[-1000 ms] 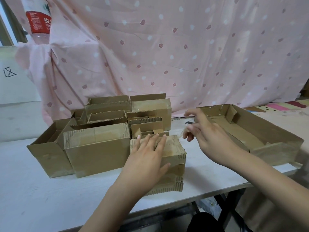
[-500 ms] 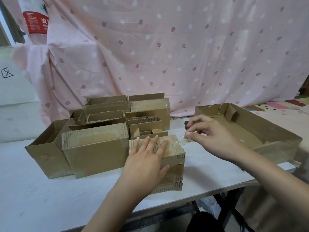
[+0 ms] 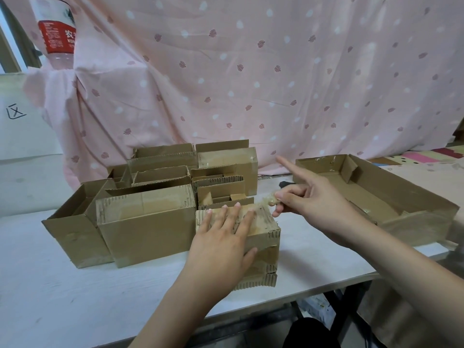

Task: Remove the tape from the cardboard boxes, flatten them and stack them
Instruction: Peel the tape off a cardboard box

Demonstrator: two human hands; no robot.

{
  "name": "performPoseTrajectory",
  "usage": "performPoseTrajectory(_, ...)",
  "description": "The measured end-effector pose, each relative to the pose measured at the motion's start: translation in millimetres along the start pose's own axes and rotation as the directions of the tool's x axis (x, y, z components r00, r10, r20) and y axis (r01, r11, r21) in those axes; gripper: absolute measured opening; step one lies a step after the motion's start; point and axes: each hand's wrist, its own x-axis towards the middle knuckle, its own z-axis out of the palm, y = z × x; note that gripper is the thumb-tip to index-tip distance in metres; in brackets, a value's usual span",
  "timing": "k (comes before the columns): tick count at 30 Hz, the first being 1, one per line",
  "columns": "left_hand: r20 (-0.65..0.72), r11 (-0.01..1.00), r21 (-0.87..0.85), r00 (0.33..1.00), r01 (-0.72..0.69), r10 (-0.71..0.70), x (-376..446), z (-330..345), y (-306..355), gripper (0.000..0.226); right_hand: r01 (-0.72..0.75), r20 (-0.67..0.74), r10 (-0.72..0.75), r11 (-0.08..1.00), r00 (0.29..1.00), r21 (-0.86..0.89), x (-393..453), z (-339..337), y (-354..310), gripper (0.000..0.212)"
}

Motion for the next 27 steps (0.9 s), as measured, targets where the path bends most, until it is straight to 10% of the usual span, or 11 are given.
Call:
performPoseTrajectory(7, -0.023, 1.000, 0.011, 1.000, 0.004, -0.004, -1.0, 1.6, -0.4, 0.069, -0.143, 0.092, 0.147, 0.989, 0.985, -0.047, -2.6, -2.3, -4.4, 0.008)
performPoseTrajectory(20, -0.032, 1.000, 0.009, 0.999, 0.019, -0.019, -0.6, 2.5, 1.0, 0.069, 0.020, 0.090, 0.021, 0.900, 0.996, -0.435, -5.0, -10.6, -6.4, 0.045)
performPoseTrajectory(27, -0.032, 0.999, 0.019, 0.999, 0.030, -0.030, -0.8, 2.8, 1.6, 0.068, -0.038, 0.070, 0.093, 0.825, 0.993, -0.563, -5.1, -15.2, -2.4, 0.019)
